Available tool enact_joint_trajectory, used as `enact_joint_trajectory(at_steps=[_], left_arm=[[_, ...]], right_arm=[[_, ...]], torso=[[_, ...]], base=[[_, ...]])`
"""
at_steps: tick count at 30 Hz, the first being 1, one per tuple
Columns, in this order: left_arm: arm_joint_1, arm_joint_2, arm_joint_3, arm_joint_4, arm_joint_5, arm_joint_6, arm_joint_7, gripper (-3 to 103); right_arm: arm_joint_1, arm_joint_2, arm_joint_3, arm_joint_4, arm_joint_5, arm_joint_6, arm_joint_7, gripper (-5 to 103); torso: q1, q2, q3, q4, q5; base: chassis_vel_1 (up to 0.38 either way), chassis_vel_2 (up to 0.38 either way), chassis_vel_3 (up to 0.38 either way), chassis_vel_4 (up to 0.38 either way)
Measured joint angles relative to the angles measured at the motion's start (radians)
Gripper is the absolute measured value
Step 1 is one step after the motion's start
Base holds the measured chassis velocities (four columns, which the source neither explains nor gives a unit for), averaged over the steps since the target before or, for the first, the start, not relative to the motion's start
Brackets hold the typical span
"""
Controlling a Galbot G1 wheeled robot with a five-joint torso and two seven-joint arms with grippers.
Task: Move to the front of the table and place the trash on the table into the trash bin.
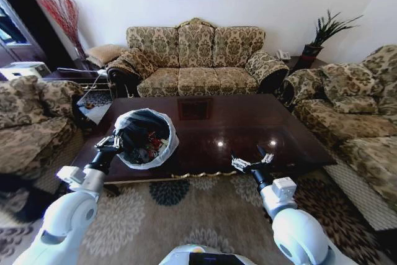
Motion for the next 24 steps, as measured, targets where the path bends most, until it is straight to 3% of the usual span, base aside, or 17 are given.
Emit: enact_joint_trajectory(at_steps=[8,13,24], left_arm=[[0.01,-0.019,-0.01,-0.008,0.0,-0.008,0.007,3],[0.001,-0.027,0.001,-0.011,0.001,-0.004,0.002,3],[-0.002,-0.046,0.02,-0.024,0.02,0.024,-0.015,3]], right_arm=[[-0.024,0.002,-0.005,0.001,-0.04,0.006,-0.013,100],[-0.028,0.009,-0.004,-0.019,-0.053,0.052,-0.012,100],[-0.027,0.02,-0.002,-0.031,-0.054,0.057,0.002,100]], torso=[[0.0,0.0,0.0,-0.0003,0.0013],[-0.001,0.0,0.0,0.0,-0.0004],[0.001,0.0,0.001,-0.0004,0.0004]], base=[[0.265,-0.376,-0.262,0.363],[0.264,-0.279,-0.241,0.265],[0.047,-0.004,-0.02,0.024]])
